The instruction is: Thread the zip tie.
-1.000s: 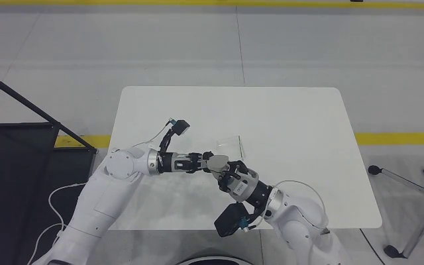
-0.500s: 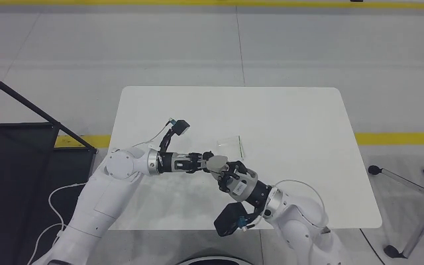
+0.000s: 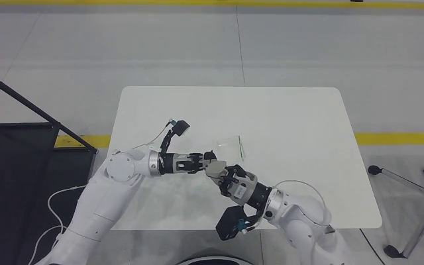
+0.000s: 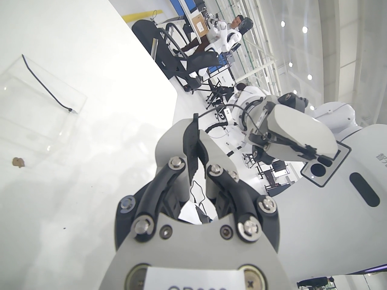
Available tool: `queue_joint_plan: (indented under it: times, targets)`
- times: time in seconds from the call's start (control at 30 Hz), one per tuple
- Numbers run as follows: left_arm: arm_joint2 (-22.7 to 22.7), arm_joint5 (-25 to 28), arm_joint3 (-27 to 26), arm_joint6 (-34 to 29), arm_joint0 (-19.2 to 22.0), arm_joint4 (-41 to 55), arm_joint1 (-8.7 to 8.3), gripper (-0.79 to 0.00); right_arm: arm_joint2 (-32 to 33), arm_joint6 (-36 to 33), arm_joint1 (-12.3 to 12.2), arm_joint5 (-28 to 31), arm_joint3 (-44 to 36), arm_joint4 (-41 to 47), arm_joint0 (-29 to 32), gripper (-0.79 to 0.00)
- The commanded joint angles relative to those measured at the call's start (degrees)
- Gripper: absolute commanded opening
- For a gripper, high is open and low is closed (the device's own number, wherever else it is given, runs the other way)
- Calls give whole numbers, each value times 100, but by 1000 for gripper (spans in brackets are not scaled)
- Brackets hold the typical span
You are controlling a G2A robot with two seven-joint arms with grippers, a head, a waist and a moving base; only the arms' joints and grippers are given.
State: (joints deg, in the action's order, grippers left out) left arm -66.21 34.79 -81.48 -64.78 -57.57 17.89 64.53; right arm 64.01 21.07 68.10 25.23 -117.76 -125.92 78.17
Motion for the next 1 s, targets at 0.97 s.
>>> queue_joint_plan:
  times: [0.97]
  targets:
    - [-16,556,-204,784,-147,-787,-84,-785,17,0,-142,304,-25,-54,-25,-785]
